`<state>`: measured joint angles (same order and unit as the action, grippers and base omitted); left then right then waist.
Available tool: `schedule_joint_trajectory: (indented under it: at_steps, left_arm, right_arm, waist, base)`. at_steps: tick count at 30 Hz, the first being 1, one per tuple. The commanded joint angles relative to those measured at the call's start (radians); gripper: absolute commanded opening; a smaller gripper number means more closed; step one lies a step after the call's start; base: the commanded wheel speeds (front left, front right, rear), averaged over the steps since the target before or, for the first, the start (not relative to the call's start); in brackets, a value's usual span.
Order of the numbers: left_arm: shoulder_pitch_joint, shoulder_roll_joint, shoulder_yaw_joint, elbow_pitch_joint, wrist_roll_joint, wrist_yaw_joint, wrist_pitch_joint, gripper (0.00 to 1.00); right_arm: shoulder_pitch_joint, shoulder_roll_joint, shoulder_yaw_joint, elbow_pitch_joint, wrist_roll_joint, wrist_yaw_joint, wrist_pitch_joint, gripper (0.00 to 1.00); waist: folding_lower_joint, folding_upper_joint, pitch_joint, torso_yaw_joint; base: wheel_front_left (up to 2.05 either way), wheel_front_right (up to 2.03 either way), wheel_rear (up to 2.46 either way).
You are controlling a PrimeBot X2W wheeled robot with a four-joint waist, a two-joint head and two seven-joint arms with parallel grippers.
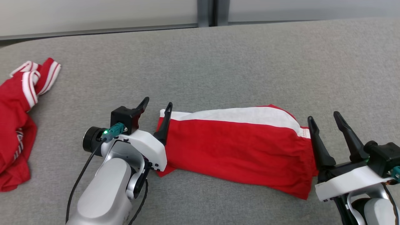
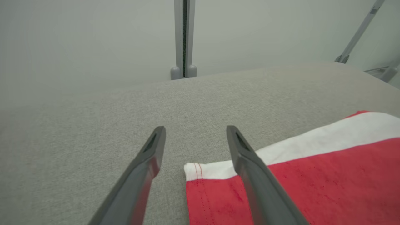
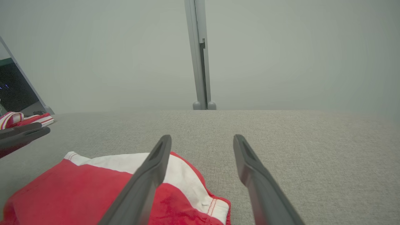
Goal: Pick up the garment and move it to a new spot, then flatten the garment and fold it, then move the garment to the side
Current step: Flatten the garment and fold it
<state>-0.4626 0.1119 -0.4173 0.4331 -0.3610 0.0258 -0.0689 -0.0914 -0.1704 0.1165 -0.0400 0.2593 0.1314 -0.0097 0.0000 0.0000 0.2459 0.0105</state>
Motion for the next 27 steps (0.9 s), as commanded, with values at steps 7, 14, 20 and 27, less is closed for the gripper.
schedule_joint_trajectory:
  at_steps: [7, 14, 20, 27]
  left_arm:
    - [-0.103, -0.019, -0.003, 0.229, -0.050, -0.032, 0.074, 1.00]
    - [-0.147, -0.030, 0.005, 0.343, -0.085, -0.058, 0.073, 0.00]
    - [-0.167, -0.027, -0.001, 0.376, -0.094, -0.073, 0.073, 0.00]
    - [-0.187, -0.034, -0.020, 0.372, -0.089, -0.077, 0.048, 0.00]
  right_arm:
    - [-0.029, 0.007, 0.012, 0.037, 0.017, -0.001, -0.017, 1.00]
    - [-0.006, 0.006, -0.005, 0.072, 0.039, -0.001, 0.014, 1.00]
    - [0.009, -0.006, -0.018, 0.083, 0.064, -0.001, 0.071, 1.00]
    - [-0.019, -0.033, 0.015, 0.103, 0.137, -0.001, 0.147, 1.00]
  waist:
    - [0.0000, 0.0000, 0.060, -0.064]
    - [0.0000, 0.0000, 0.073, -0.066]
    - [0.0000, 0.0000, 0.068, -0.055]
    - [0.0000, 0.0000, 0.071, -0.034]
  base:
    - [0.00, 0.00, 0.00]
    - [0.00, 0.00, 0.00]
    - [0.00, 0.00, 0.00]
    - [0.00, 0.00, 0.00]
